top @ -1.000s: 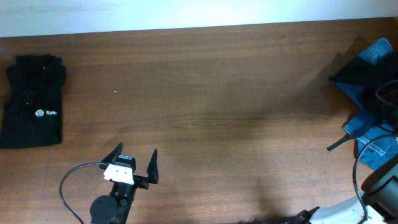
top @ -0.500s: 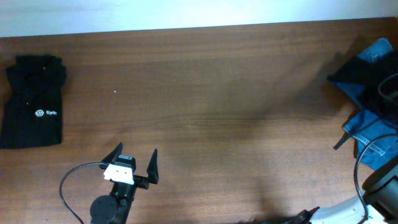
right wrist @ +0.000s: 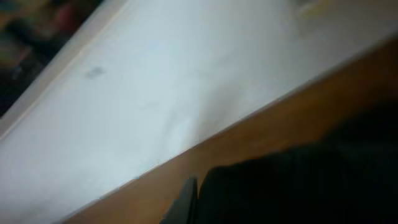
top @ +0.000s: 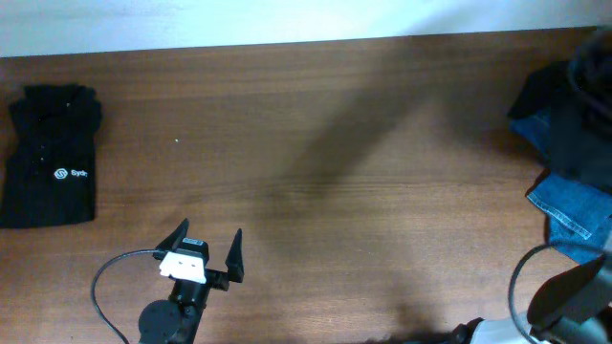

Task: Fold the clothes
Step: 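Lift the black trousers with the right gripper and drag them leftward across table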

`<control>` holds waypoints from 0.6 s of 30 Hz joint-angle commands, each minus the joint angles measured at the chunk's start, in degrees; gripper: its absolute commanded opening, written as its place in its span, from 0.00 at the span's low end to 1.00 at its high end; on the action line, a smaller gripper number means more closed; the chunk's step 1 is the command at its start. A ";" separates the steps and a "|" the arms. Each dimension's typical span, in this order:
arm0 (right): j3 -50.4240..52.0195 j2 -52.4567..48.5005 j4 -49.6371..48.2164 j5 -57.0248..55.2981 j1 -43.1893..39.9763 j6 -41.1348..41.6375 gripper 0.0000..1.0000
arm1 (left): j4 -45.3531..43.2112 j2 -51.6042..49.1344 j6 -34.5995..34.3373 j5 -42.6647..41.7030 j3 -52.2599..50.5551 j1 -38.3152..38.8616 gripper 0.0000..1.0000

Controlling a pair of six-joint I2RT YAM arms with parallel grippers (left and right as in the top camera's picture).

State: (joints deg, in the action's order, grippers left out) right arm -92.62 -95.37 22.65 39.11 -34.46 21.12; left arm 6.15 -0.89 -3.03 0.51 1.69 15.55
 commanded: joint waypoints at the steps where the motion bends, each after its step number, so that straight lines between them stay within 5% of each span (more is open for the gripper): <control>1: -6.01 2.27 3.08 3.21 7.93 -3.80 0.04 | -0.37 0.52 -0.76 -0.76 -0.59 -0.33 0.99; 18: -11.65 0.76 5.49 -12.85 47.80 -5.92 0.04 | -0.37 0.52 -0.76 -0.76 -0.59 -0.33 0.99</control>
State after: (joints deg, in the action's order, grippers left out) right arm -101.69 -95.00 29.54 28.40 8.80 17.17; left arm 6.15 -0.89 -3.03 0.38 1.69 15.55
